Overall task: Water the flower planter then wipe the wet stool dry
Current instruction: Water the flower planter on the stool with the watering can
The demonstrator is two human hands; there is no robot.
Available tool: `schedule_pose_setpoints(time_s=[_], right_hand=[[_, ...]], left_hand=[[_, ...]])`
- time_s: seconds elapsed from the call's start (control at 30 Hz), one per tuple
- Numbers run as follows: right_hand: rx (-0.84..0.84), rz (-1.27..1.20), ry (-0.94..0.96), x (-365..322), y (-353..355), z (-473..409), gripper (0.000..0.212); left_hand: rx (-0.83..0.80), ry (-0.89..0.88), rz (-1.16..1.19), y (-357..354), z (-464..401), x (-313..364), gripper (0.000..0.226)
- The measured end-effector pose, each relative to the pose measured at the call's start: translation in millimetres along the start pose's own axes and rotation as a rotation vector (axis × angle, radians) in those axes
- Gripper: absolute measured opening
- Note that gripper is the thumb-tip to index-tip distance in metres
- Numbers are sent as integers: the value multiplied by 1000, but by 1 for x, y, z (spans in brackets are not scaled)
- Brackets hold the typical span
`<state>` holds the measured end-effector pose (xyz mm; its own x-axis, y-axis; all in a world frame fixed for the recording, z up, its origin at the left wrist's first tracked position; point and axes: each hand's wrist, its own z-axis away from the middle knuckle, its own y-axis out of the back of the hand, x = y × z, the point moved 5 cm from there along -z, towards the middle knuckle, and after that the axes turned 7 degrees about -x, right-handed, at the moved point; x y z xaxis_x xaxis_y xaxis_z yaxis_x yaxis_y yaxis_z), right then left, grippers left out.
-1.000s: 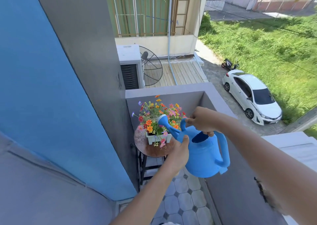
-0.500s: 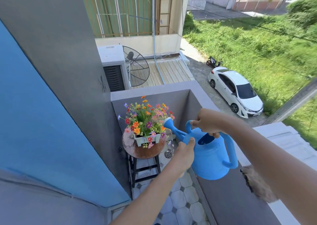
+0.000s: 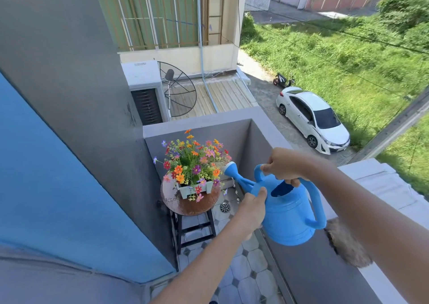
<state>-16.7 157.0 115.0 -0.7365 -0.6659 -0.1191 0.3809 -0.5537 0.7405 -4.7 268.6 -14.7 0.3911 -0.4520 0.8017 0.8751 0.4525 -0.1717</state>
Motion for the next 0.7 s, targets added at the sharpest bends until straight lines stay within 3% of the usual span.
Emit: schedule_pose_setpoints(time_s=[0.3, 0.43, 0.6, 0.7], right_hand=[[53, -119, -13, 1, 4, -6, 32], [78, -84, -4, -2, 8, -6, 36], [122, -180, 17, -11, 13, -3, 23], [143, -153, 68, -21, 20, -4, 37]], left_hand=[[34, 6, -3, 7, -5, 13, 52], [40, -12, -44, 10, -6, 18, 47], [80, -16, -115, 18, -3, 19, 70], [110, -45, -119, 26, 3, 25, 83]])
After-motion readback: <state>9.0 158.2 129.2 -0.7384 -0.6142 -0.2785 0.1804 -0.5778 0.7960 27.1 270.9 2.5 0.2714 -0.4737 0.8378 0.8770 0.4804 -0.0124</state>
